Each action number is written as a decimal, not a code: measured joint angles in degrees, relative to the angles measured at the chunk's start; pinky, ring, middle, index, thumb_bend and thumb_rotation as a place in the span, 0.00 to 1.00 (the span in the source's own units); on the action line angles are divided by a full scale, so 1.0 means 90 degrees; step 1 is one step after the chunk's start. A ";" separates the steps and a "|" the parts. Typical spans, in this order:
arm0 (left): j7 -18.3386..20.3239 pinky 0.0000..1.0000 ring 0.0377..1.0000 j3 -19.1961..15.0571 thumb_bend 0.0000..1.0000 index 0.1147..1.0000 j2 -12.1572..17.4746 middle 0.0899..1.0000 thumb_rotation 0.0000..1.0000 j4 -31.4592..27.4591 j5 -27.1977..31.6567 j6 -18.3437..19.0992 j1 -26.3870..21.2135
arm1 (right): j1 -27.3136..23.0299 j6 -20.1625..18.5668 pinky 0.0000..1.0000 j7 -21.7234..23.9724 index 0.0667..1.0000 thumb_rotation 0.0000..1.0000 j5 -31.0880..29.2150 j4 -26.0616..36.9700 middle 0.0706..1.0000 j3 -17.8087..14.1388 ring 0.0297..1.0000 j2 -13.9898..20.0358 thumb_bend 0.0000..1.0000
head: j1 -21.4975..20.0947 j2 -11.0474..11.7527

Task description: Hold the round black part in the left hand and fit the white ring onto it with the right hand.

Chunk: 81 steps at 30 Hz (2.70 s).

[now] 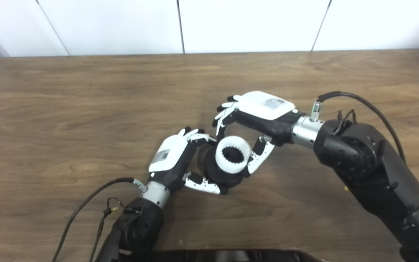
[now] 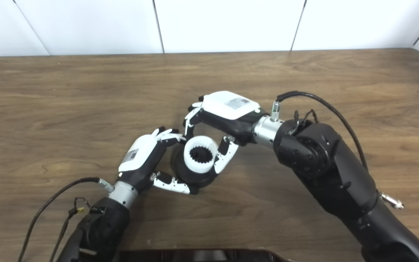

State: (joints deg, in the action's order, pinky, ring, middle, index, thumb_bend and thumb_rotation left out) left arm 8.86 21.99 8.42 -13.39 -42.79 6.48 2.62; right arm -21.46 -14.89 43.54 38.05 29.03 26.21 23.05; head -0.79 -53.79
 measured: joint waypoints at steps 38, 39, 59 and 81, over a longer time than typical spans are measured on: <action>0.0032 1.00 0.89 0.0123 0.52 0.41 -0.0030 0.77 0.06 -0.0093 -0.0025 0.0178 -0.0012 | 0.0114 0.0480 1.00 -0.0241 0.45 0.14 0.0242 -0.0657 0.79 0.0062 0.91 -0.0178 0.53 | -0.0029 -0.0068; 0.0046 1.00 0.89 0.0123 0.52 0.41 -0.0030 0.77 0.06 -0.0103 -0.0027 0.0190 -0.0012 | 0.0117 0.0479 1.00 -0.0241 0.45 0.15 0.0243 -0.0657 0.80 0.0056 0.91 -0.0178 0.53 | -0.0029 -0.0068; 0.0037 1.00 0.88 0.0118 0.52 0.41 -0.0022 0.77 0.06 -0.0106 -0.0027 0.0182 -0.0021 | -0.0296 0.0095 1.00 0.0309 0.70 0.40 0.0297 -0.0191 0.86 -0.0381 0.95 -0.0165 1.00 | -0.0049 0.0029; 0.0035 1.00 0.86 0.0115 0.94 0.60 0.0074 0.77 0.31 -0.0069 -0.0204 0.0203 -0.0098 | -0.0533 -0.0558 1.00 0.0833 0.73 0.41 0.0159 0.0273 0.87 -0.0802 0.95 0.0259 1.00 | -0.0098 0.0146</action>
State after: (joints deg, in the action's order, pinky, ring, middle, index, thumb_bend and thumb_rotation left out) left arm 9.17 23.02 9.08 -14.01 -44.62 8.31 1.74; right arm -26.25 -19.92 51.04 39.48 31.48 18.99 25.38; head -1.67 -52.47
